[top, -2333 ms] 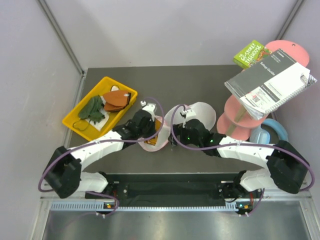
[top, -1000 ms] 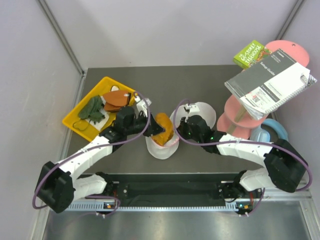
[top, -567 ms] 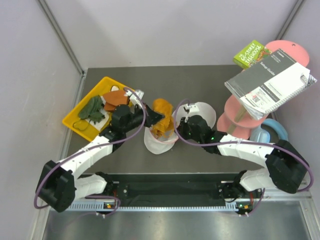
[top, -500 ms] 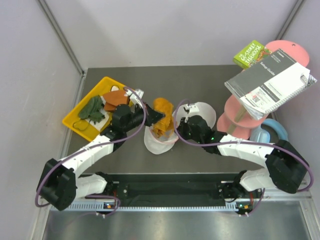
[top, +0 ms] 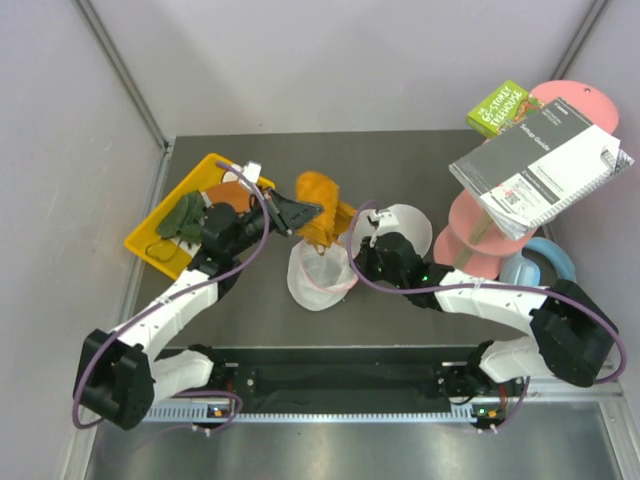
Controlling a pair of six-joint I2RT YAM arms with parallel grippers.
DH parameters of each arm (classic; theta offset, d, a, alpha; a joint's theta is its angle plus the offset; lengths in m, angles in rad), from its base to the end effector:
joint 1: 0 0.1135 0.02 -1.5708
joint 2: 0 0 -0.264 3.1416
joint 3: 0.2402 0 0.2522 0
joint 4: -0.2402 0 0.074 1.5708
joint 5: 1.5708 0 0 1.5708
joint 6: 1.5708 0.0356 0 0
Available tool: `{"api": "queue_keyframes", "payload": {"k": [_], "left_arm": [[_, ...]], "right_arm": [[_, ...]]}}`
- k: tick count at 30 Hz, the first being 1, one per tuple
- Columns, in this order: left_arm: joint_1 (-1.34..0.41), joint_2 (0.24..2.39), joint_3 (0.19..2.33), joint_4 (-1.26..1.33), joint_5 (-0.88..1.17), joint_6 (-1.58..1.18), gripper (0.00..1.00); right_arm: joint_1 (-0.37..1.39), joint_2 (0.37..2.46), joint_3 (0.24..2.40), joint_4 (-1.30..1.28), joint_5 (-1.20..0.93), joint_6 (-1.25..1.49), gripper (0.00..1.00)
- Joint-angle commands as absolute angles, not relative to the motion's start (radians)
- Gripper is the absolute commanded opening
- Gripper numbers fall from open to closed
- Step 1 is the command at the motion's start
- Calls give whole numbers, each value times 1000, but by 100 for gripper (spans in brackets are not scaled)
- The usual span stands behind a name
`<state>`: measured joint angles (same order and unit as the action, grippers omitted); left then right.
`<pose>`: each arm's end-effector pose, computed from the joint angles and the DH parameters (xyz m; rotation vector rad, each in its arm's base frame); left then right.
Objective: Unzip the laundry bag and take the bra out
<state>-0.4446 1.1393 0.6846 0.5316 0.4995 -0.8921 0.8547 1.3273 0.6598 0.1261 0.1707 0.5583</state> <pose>0.2282 -0.1276 0.3077 0.0759 1.6837 -1.4128 0.1879 0.2068 0.2090 -0.2168 2.1643 0.6562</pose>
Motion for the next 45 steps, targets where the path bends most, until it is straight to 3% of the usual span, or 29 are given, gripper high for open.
{"api": "queue_keyframes", "payload": {"k": [1,7,16,26,32,45], "left_arm": [[-381,1088,742,706,598,-1000,0],[-214,1042,845,559,615,-954,0],[154,982,985,-44,399,-697,0],[225,957,970,-325,163,-503,0],[268,960,881,-328,66,-433,0],[360,1212,850,-178,189,-460,0]], "right_arm": [[862,1312,655,153,176,552,0],[861,1293,657,140,189,551,0],[861,1275,663,118,207,534,0],[861,1266,666,117,204,519,0],[861,1255,664,121,187,506,0],[861,1246,650,153,155,518,0]]}}
